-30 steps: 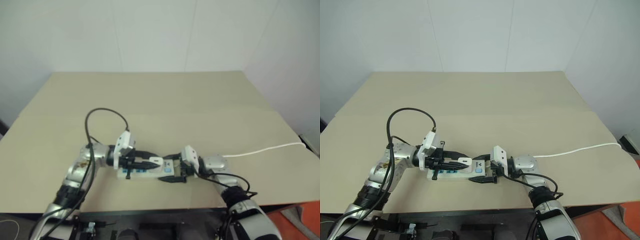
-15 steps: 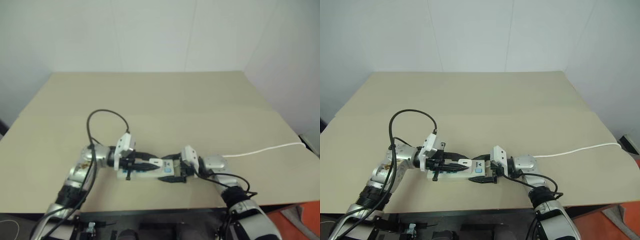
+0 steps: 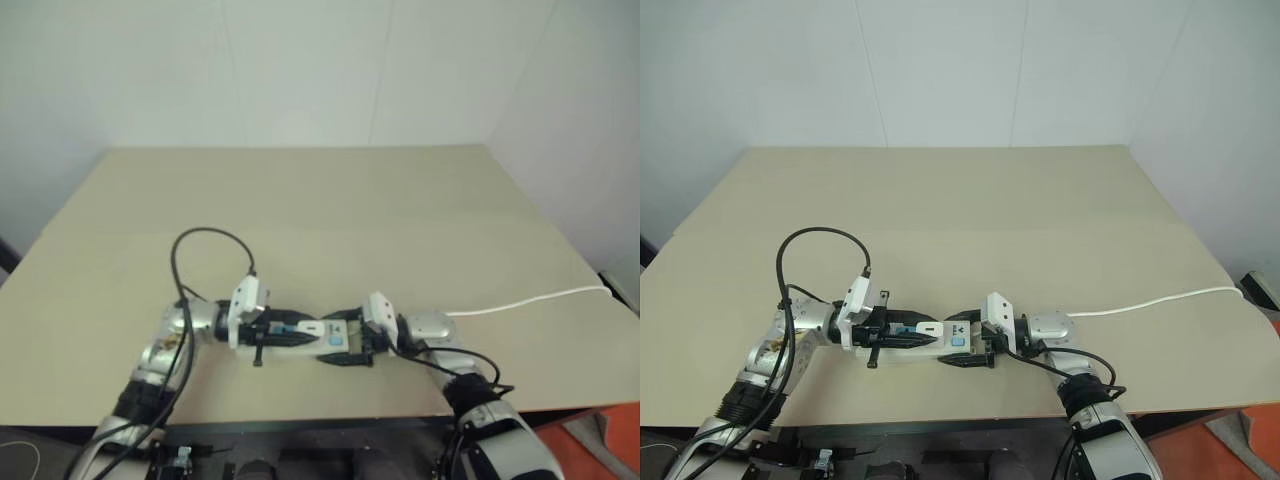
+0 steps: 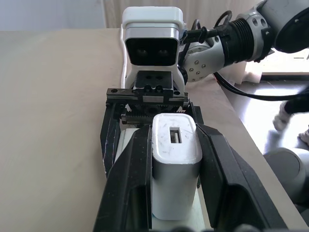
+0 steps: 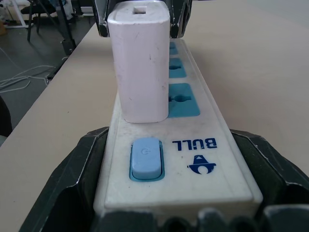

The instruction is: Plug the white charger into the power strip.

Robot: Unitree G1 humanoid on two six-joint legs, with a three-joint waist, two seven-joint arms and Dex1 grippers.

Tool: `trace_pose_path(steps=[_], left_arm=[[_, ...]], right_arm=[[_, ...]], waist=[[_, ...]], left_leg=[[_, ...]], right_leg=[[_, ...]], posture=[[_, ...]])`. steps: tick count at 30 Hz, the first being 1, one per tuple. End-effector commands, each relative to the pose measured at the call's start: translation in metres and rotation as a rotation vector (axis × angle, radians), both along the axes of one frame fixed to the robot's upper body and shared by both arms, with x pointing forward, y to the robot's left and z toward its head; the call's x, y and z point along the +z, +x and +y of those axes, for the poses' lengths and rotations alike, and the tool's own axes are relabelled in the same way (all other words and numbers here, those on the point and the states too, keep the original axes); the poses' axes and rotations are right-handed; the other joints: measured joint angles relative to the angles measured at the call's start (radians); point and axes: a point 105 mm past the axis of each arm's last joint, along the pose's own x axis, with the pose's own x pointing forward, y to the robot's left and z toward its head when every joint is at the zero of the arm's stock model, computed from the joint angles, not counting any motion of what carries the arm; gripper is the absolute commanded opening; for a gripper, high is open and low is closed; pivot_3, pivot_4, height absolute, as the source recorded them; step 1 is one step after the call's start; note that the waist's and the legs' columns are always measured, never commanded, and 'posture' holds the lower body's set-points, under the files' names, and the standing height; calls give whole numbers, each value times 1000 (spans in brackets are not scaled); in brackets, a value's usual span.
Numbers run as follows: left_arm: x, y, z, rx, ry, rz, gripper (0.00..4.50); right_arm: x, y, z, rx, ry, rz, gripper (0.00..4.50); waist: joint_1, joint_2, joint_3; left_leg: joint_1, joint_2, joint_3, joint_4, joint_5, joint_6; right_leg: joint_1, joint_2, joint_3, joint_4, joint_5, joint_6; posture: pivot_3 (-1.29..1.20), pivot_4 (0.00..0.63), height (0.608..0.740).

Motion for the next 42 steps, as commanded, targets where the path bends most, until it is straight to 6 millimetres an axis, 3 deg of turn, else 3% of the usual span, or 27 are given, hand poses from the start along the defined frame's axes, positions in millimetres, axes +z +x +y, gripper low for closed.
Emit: trace_pose_path(steps=[1,13,24,30,32,35,42], left_arm=[[-24,-1,7,42,61,84,991],[-17,-2,7,13,58,71,991],[3,3,7,4,0,67,4475],[46,15,24,24,9,19,4475],[70,21,36,55,-22,-10,4475],[94,28,49,102,-59,-61,4500],[100,25,67,137,-49,-96,4500]], right_arm=[[-1,-4,3,23,-12,-3,3419],[-1,-3,4,23,-11,-5,3419],[-1,-2,5,29,-10,-5,3419],[-2,-3,5,27,-15,4,3419],[-3,-3,5,33,-23,23,3419],[-4,-3,3,37,-36,39,4442],[6,2,-1,7,-28,25,4475]], waist=[[0,0,0],[-1,0,0],[-1,0,0],[-3,0,0],[-4,0,1],[-3,0,1],[0,0,1]], left_leg=[[1,0,0,0,0,0],[7,0,0,-2,-1,2],[6,0,0,-2,-1,2],[6,0,0,-2,-1,2],[5,0,0,-3,-1,2],[5,0,0,-3,-1,2],[5,0,0,-4,-1,2]], right_leg=[[1,0,0,0,0,0],[7,0,0,-3,-2,3],[6,0,0,-4,-3,3],[6,0,0,-4,-3,3],[5,0,0,-4,-3,3],[5,0,0,-5,-3,3],[5,0,0,-5,-3,3]], posture=[[0,150,740],[0,150,740],[0,150,740],[0,150,740],[0,150,740],[0,150,740],[0,150,740]])
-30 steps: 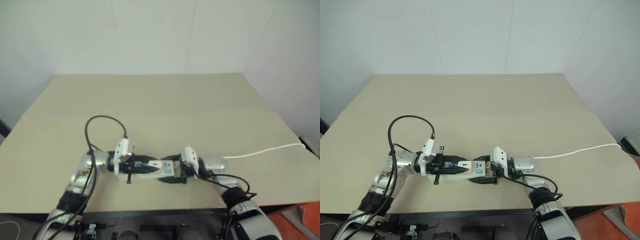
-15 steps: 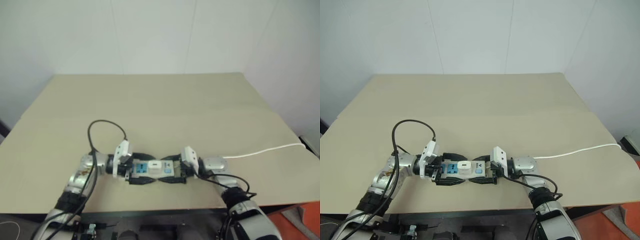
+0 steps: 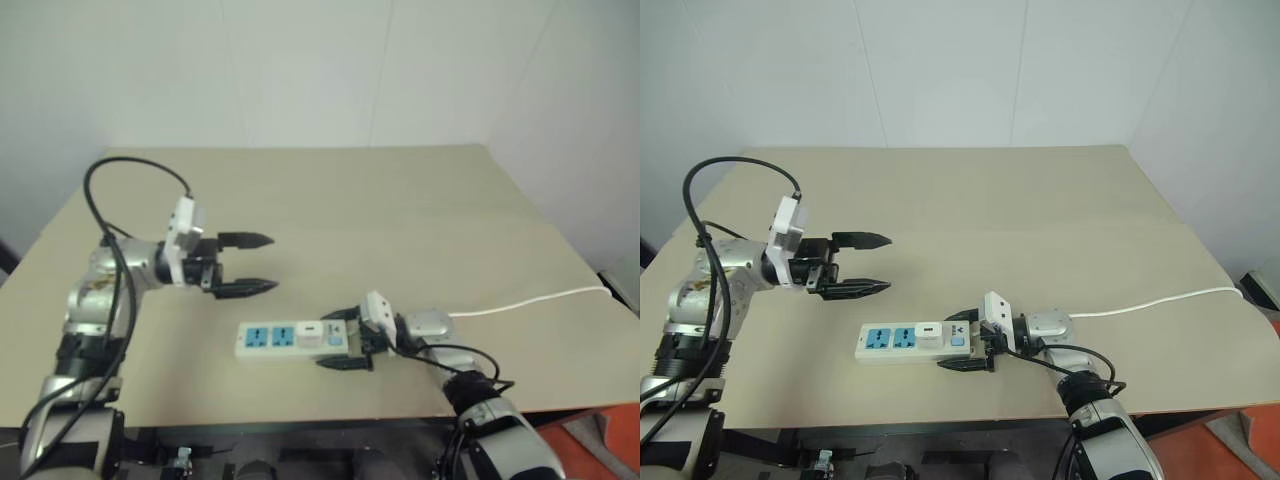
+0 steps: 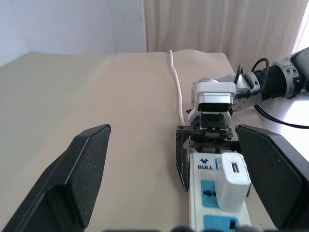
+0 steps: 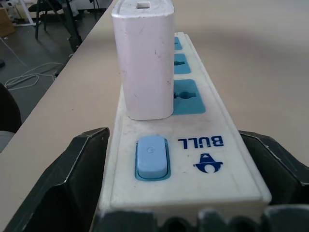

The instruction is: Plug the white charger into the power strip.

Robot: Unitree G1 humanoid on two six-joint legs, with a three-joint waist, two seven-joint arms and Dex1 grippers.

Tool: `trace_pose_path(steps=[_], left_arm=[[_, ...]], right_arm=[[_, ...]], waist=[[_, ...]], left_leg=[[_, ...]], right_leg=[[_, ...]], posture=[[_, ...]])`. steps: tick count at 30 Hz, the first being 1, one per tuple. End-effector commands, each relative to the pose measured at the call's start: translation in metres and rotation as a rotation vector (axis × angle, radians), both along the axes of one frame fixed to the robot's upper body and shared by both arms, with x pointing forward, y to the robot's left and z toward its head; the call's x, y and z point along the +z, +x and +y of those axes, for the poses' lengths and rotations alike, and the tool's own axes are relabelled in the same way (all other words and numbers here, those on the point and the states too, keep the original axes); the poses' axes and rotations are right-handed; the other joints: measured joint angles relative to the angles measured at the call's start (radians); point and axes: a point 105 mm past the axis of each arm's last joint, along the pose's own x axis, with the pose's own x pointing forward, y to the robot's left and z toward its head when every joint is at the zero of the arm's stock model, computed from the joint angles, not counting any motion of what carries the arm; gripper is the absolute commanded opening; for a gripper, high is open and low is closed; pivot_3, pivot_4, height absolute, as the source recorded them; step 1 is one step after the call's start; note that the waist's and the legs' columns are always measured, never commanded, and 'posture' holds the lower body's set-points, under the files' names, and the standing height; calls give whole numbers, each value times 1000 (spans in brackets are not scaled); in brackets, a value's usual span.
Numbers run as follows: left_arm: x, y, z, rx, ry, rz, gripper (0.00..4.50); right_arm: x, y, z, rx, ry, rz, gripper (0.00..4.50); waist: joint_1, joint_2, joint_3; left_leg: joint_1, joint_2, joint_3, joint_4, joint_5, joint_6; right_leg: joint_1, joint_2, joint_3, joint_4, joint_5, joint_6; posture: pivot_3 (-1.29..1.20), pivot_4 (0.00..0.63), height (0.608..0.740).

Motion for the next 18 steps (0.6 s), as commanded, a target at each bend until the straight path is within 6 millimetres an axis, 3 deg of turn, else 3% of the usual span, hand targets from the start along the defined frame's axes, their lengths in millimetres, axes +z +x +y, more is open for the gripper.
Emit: trace_pose_path(steps=[1,11,18], left_arm=[[8,-3,9,16,-17,-32,4500],[5,-5,23,62,-4,-31,4500],[3,-14,50,178,36,-20,4500]], right_arm=[[11,4,-5,-22,0,-22,4475],[49,7,-53,-121,11,-42,4475],[76,0,-112,-265,-26,-80,4475]], waist=[[1,0,0],[8,0,1],[6,0,2]], left_leg=[[0,0,0,0,0,0],[-14,0,0,2,0,0],[-13,0,1,2,0,0]], right_leg=[[0,0,0,0,0,0],[-13,0,0,1,3,-6],[-13,0,0,1,0,0]], posture=[[0,150,740],[0,150,740],[0,150,740]])
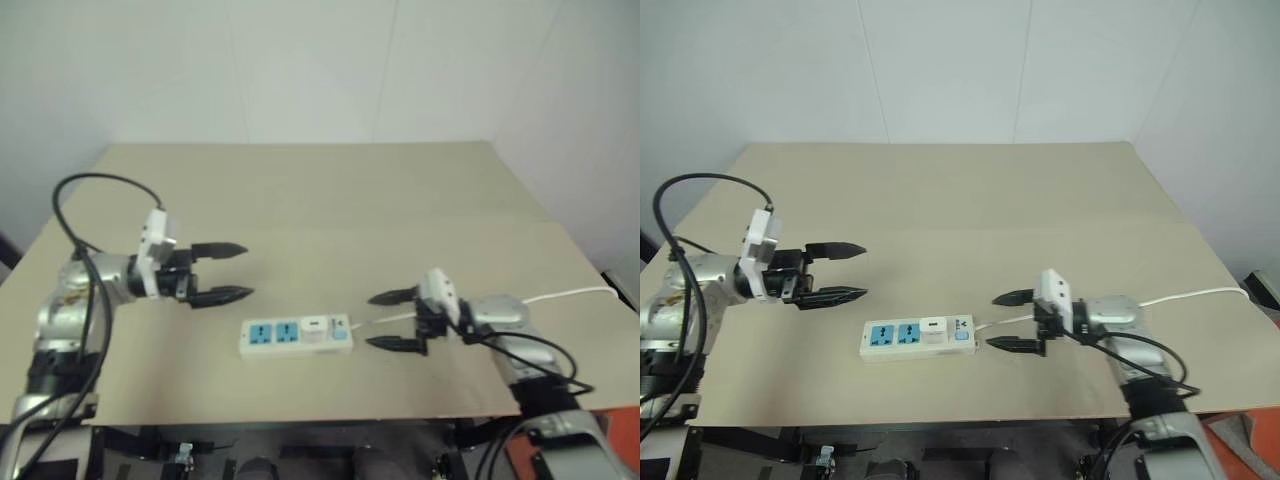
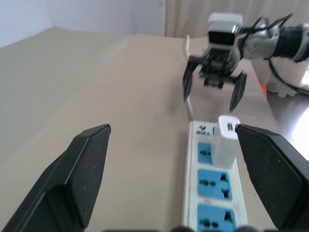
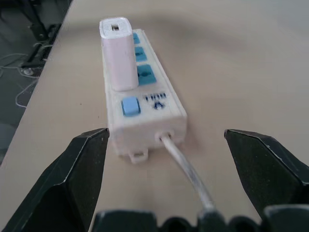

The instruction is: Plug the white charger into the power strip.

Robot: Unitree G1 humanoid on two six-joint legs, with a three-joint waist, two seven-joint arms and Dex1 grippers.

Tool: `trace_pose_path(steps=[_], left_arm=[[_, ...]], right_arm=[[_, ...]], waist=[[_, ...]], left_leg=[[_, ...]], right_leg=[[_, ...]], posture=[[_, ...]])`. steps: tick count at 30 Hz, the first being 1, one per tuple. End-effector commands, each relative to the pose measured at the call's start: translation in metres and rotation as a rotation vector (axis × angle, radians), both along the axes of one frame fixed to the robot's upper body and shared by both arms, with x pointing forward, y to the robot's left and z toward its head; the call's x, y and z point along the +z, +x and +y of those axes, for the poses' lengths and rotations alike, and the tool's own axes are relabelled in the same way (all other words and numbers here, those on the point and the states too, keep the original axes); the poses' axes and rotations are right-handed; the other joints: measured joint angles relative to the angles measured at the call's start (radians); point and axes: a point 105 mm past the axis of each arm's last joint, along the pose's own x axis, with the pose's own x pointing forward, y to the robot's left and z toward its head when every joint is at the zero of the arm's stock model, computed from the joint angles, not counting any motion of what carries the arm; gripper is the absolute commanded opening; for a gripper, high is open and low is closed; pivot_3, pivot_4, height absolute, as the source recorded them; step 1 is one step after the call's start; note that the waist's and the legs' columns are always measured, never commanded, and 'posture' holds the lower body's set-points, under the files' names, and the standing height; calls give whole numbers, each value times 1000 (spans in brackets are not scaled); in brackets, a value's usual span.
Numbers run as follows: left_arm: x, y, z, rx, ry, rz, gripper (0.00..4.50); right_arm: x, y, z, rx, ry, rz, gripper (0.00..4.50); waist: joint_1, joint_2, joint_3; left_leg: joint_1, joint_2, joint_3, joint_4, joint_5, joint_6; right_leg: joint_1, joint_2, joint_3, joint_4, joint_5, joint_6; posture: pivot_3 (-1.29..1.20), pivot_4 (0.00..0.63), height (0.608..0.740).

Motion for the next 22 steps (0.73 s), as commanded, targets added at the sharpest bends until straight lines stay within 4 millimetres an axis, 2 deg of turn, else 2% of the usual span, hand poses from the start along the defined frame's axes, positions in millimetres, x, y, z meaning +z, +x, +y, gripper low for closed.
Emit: trace_pose_path(steps=[1,7,10,14,19,22], left_arm=[[14,-9,14,63,25,-65,4500],[18,-25,28,187,17,-67,4500],[15,-32,29,231,26,-42,4500],[8,-30,35,368,62,-37,4500],[14,-36,32,364,-39,-105,4500],[11,-34,35,396,-20,-126,4500]], right_arm=[[33,-1,-26,-78,30,-82,4475],[56,0,-55,-249,34,-106,4475],[59,-1,-61,-296,14,-124,4475],[62,-2,-66,-342,0,-124,4475],[69,-1,-68,-376,23,-178,4475],[69,0,-69,-381,3,-178,4475]], waist=[[0,0,0],[0,-1,1],[1,-1,1],[2,-1,2],[4,-1,2],[5,-1,2]], left_leg=[[0,0,0,0,0,0],[0,0,0,0,0,0],[0,0,0,0,0,0],[0,0,1,0,0,0],[0,0,1,0,0,0],[0,0,1,0,0,0]], right_leg=[[0,0,0,0,0,0],[0,0,0,-1,0,0],[0,-1,0,0,0,0],[0,-1,0,-1,0,0],[0,-1,0,-1,0,0],[0,-1,0,-2,0,0]], posture=[[0,150,740],[0,150,740],[0,150,740],[0,150,740],[0,150,740],[0,150,740]])
